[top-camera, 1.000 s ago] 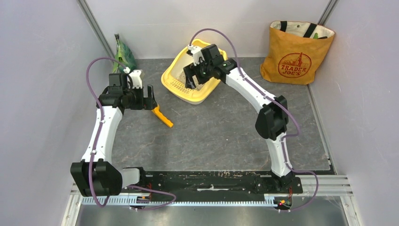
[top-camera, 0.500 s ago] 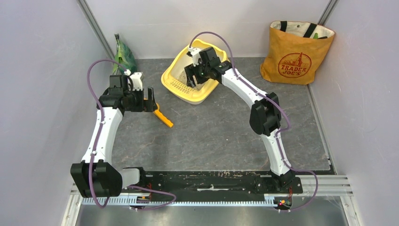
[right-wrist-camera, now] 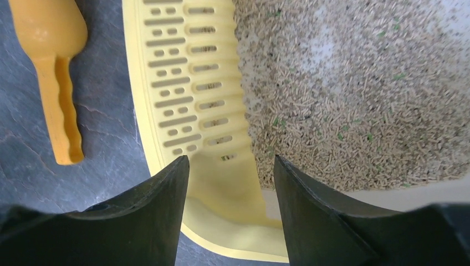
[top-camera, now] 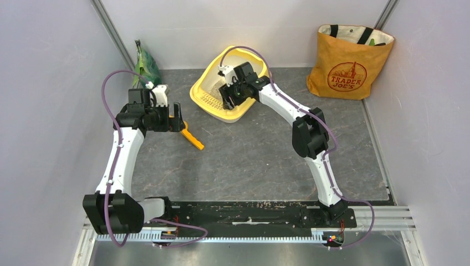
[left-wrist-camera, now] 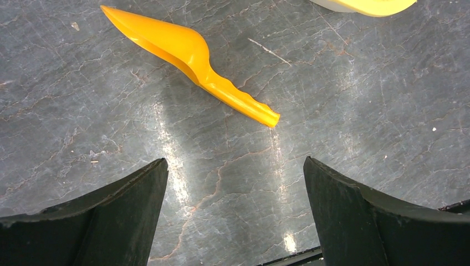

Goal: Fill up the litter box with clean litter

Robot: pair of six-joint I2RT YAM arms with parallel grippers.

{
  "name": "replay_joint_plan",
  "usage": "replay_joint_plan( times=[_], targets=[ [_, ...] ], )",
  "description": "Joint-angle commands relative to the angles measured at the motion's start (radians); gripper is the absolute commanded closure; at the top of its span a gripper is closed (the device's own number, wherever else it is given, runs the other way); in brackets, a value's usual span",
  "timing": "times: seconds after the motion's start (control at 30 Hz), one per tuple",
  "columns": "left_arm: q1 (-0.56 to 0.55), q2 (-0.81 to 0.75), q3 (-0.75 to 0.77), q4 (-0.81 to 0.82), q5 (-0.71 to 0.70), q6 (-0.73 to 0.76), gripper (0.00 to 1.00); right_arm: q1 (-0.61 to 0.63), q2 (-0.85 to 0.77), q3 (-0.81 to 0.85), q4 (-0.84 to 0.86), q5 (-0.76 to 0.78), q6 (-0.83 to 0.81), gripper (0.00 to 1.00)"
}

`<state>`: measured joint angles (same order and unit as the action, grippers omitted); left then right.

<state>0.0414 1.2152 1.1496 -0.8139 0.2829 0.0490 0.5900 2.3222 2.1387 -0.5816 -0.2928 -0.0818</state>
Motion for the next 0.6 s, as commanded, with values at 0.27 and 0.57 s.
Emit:
replay_joint_plan(
  times=[0.27, 0.57],
  targets=[
    [-0.005, -0.035, 0.005, 0.007, 0.001, 0.027, 0.02, -0.012, -0.032, -0.062, -0.131, -0.05, -0.158, 0.43],
    [-0.004, -0.023, 0.019, 0.01, 0.002, 0.039, 0.02, -0.039, -0.13, -0.169, -0.341, -0.167, -0.322, 0.48]
  ],
)
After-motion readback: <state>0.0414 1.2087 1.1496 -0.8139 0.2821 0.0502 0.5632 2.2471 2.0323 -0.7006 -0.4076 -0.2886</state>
